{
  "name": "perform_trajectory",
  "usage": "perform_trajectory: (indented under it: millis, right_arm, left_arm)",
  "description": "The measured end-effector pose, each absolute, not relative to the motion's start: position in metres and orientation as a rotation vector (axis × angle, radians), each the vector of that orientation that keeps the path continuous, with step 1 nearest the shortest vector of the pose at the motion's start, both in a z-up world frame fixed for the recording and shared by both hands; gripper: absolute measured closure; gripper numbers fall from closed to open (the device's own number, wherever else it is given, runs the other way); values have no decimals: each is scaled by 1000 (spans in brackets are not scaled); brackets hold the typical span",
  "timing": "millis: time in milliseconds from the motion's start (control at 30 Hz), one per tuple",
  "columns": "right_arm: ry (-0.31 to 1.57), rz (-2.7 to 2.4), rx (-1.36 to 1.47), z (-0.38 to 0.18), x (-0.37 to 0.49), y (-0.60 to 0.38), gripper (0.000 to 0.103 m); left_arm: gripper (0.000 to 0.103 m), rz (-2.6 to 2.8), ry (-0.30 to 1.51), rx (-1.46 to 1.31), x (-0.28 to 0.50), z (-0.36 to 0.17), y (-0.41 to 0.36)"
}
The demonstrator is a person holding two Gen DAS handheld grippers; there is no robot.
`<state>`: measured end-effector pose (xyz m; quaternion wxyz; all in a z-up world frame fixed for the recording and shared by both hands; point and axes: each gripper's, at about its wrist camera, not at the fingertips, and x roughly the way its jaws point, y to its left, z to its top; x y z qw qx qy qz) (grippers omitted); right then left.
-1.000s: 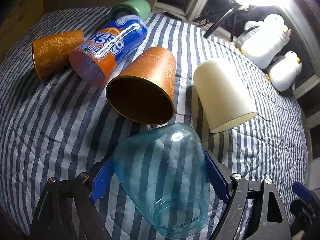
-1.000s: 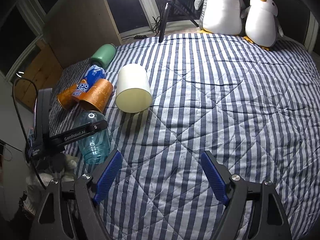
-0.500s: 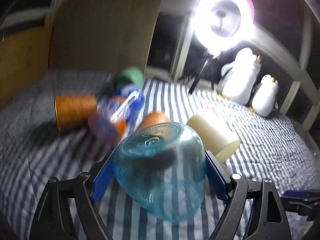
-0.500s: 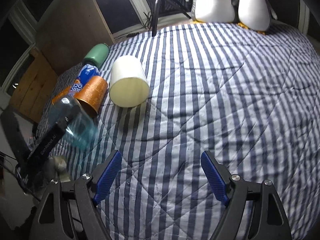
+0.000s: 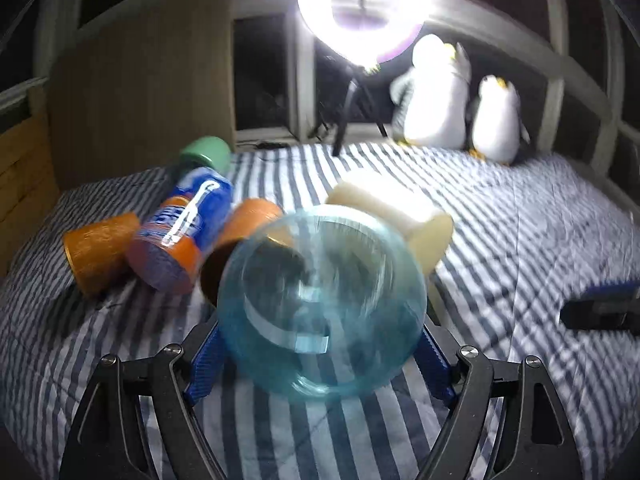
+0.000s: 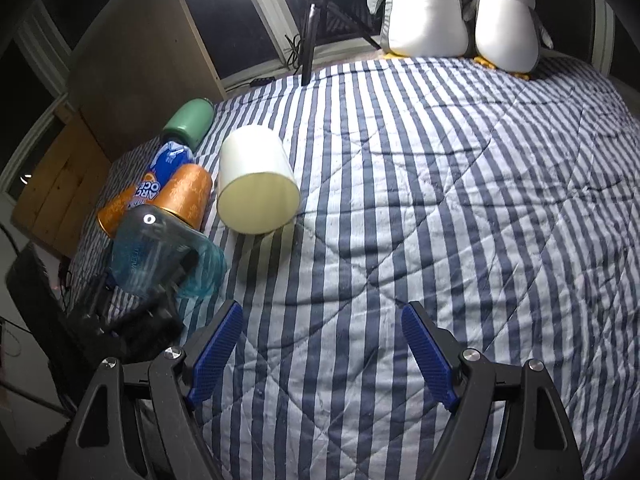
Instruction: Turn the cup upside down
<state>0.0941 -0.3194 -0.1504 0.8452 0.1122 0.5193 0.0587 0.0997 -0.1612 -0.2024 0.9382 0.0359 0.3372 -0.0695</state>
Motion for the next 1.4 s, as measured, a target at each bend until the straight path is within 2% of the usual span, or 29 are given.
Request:
perform_trajectory:
  millis: [267,533,767,1000,1133,1400]
  right_arm:
    - [1097,128,236,-148,102,-317,24]
    - [1075,123,207,-133,104,-309,24]
    - [971,125,129,-93,94,-283,24]
    - [784,119,96,-48,72,-254,24]
    - [686,96,103,-31,59,-247,16]
    - [540,26,62,0,33,-233,12]
  left_arm:
    - [15,-157,718,98,102,-204,-167]
    - [15,-166,748,63,88,-182,-155]
    - [12,-125,651,21,66,-117,-130]
    - [1,-72,470,-9,39,-47,-102]
    - [1,-46,397,-5,24,-19,-92]
    - [1,-15,346,-28,-2,11,-67]
